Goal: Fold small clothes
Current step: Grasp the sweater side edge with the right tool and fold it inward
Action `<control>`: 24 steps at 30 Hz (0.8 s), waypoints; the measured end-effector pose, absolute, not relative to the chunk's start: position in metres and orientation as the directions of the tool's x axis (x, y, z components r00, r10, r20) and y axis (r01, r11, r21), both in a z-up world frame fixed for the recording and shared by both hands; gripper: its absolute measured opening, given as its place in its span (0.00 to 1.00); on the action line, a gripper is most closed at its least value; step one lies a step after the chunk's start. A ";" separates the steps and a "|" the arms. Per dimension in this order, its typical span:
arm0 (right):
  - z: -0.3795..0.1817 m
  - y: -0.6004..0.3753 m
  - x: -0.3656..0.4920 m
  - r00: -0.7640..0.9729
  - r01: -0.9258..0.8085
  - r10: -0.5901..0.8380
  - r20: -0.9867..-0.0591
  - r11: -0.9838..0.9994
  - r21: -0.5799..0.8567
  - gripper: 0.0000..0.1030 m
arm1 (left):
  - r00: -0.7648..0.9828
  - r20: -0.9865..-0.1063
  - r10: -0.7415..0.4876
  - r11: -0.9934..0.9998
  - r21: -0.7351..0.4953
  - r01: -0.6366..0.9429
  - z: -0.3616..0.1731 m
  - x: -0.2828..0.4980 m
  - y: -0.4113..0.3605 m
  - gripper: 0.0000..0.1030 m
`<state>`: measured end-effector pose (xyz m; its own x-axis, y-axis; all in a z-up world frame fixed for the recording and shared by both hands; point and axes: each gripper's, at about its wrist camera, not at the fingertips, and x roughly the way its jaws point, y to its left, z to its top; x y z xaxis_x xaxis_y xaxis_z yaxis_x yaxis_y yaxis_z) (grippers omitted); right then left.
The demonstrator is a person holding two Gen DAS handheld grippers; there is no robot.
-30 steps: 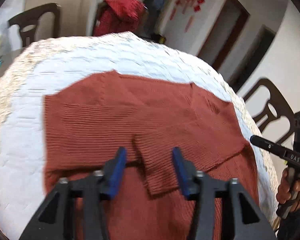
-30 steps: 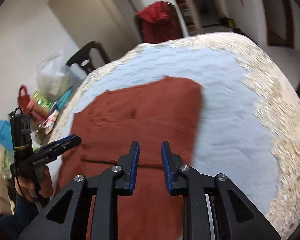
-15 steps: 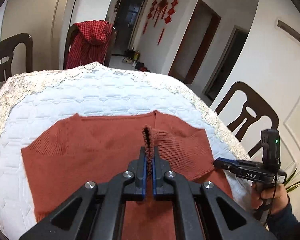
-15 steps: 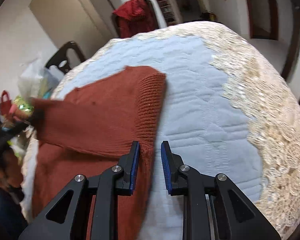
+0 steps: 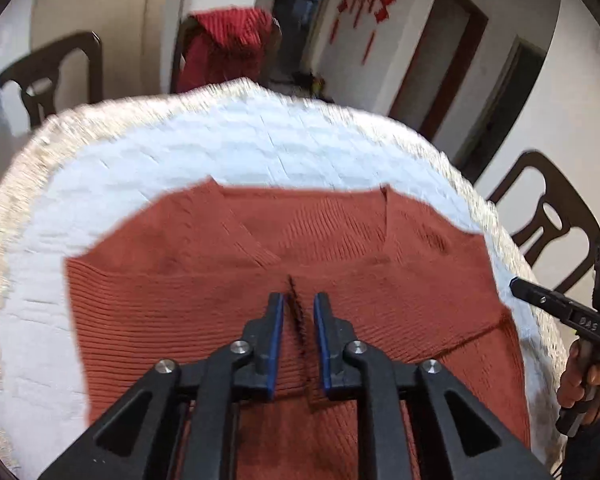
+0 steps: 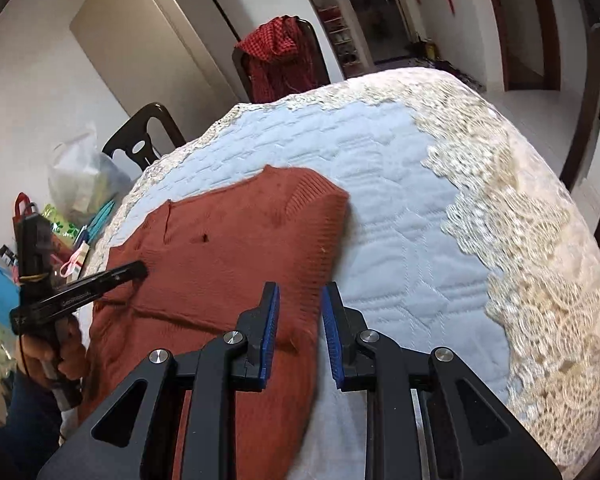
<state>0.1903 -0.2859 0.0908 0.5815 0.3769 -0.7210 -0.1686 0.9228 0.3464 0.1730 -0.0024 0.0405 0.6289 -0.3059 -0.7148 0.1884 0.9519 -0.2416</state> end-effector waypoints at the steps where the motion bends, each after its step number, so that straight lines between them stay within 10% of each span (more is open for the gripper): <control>1: 0.091 -0.284 0.193 0.582 -0.176 0.379 -0.719 0.922 0.344 0.22 | 0.639 -0.702 -0.314 0.949 -0.251 0.191 0.044 0.171 0.000 0.19; 24: 0.073 -0.288 0.242 0.566 -0.094 0.336 -0.753 0.934 0.346 0.10 | 0.598 -0.723 -0.345 0.939 -0.258 0.228 0.032 0.179 -0.019 0.30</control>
